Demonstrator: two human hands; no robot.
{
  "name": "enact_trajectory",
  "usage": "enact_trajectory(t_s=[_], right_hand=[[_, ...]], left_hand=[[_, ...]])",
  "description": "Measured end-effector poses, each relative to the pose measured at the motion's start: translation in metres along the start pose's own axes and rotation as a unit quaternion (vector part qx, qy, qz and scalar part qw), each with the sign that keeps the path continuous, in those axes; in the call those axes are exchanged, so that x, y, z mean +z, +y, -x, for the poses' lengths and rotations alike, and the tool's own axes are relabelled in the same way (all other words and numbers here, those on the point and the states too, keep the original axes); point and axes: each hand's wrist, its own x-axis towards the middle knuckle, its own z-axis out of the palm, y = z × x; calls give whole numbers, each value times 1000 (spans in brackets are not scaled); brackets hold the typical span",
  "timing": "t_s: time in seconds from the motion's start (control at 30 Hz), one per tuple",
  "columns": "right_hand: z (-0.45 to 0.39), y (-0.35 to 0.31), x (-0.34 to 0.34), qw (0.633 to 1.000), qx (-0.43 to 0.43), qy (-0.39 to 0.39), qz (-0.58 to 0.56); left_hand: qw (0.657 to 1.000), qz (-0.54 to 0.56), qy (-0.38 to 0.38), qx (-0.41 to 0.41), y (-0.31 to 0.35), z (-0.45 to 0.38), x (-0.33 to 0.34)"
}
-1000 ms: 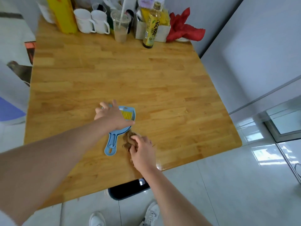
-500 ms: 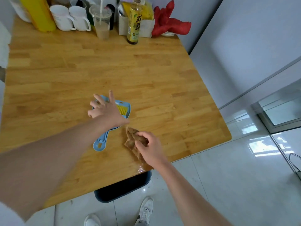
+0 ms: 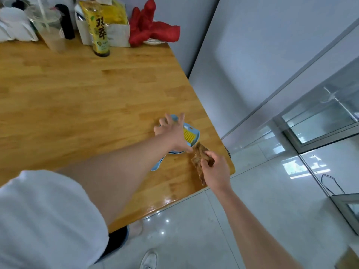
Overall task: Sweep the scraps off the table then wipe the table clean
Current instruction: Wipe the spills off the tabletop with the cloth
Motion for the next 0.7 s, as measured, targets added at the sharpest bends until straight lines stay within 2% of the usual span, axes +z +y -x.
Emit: enact_trajectory(t_s=[0.23,0.4,0.53,0.7], right_hand=[[-1,36,0,1000,5,-16,14],[5,36,7,997,16,-53,48],[24,19,17,995,42,-60,73],[86,-11,69,997,10,-44,66]], left_hand=[[997,-52,-25,55,32,-20,28],[997,-27,-17,64,19,-10,29],[998,46,25,23,-49,11,12],[996,55,21,-64,-180,59,3]])
